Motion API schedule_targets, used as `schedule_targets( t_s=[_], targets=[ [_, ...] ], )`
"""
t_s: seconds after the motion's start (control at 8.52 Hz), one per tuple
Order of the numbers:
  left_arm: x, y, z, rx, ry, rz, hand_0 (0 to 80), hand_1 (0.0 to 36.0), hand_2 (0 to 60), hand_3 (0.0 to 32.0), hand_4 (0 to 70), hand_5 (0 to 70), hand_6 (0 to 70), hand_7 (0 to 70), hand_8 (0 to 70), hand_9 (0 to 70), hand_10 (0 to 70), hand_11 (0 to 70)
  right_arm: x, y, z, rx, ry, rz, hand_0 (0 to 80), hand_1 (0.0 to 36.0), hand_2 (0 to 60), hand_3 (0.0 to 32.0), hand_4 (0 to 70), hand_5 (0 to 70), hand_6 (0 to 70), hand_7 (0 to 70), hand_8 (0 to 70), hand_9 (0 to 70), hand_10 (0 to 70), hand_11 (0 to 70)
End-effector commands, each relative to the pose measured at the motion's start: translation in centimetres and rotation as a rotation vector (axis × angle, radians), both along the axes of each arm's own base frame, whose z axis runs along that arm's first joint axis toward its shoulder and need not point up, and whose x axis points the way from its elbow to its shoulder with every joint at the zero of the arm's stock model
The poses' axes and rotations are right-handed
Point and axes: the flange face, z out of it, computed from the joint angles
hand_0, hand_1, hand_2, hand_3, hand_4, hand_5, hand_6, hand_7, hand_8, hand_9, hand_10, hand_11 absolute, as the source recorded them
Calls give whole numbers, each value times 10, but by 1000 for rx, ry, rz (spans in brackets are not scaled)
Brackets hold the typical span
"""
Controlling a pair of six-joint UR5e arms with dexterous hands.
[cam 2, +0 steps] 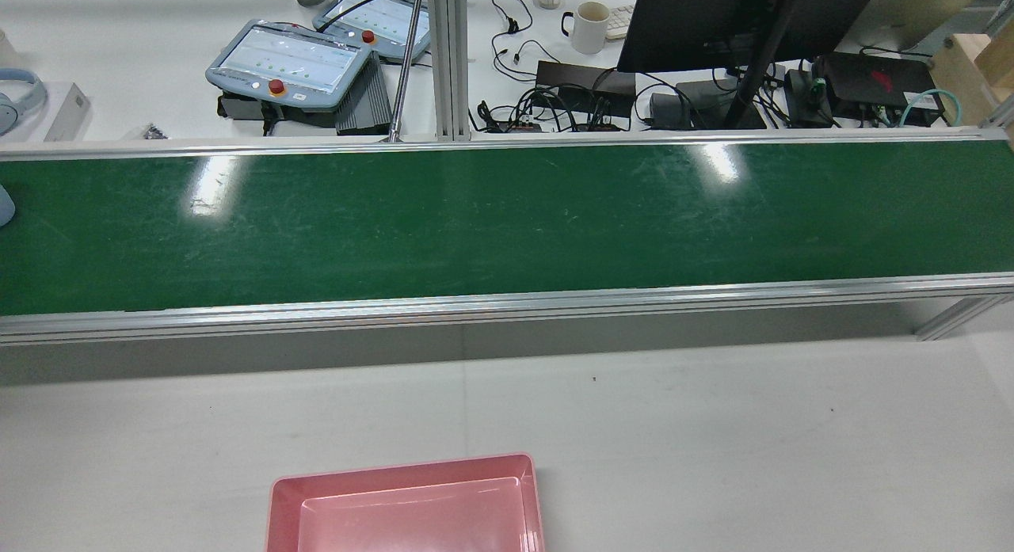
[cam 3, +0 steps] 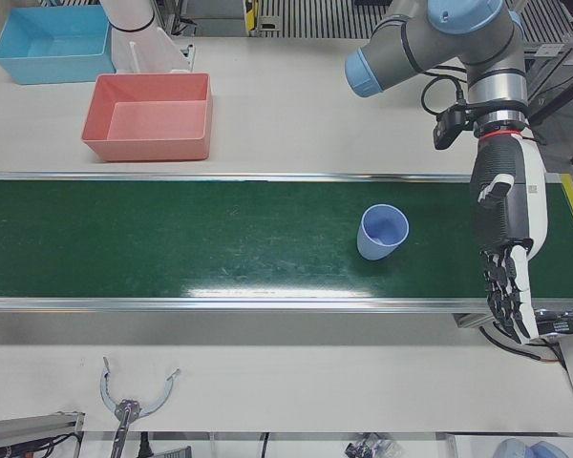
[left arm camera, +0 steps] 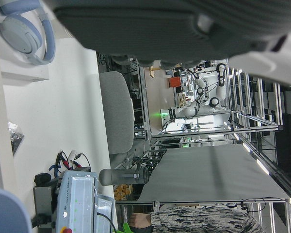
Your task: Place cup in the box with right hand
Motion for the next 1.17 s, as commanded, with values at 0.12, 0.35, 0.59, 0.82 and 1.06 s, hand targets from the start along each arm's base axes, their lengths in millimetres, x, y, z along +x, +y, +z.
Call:
schedule_targets(
  t_s=[0.12, 0.35, 0.59, 0.82, 1.06],
  targets=[
    [0, 0, 0, 0, 0, 1, 0, 0, 0, 0, 0, 0, 0, 0, 0, 0, 0, 0, 0, 0, 1, -2, 0, -1, 800, 360, 318, 0, 224, 210, 206, 700, 429, 535, 320, 490],
    [-1, 0, 0, 1, 0, -2, 0, 0, 0, 0, 0, 0, 0, 0, 0, 0, 0, 0, 0, 0, 1, -2, 1, 0, 800, 360, 330, 0, 241, 211, 212, 700, 435, 544, 328, 498],
    [0, 0, 0, 1, 0, 0, 0, 0, 0, 0, 0, 0, 0, 0, 0, 0, 0, 0, 0, 0, 1, -2, 1, 0, 800, 360, 326, 0, 230, 211, 209, 700, 431, 539, 324, 494],
    [0, 0, 0, 1, 0, 0, 0, 0, 0, 0, 0, 0, 0, 0, 0, 0, 0, 0, 0, 0, 1, -2, 1, 0, 800, 360, 329, 0, 245, 211, 214, 700, 436, 547, 328, 499],
    [0, 0, 0, 1, 0, 0, 0, 0, 0, 0, 0, 0, 0, 0, 0, 0, 0, 0, 0, 0, 1, -2, 1, 0, 800, 360, 326, 0, 237, 211, 211, 700, 433, 542, 328, 498]
  ],
)
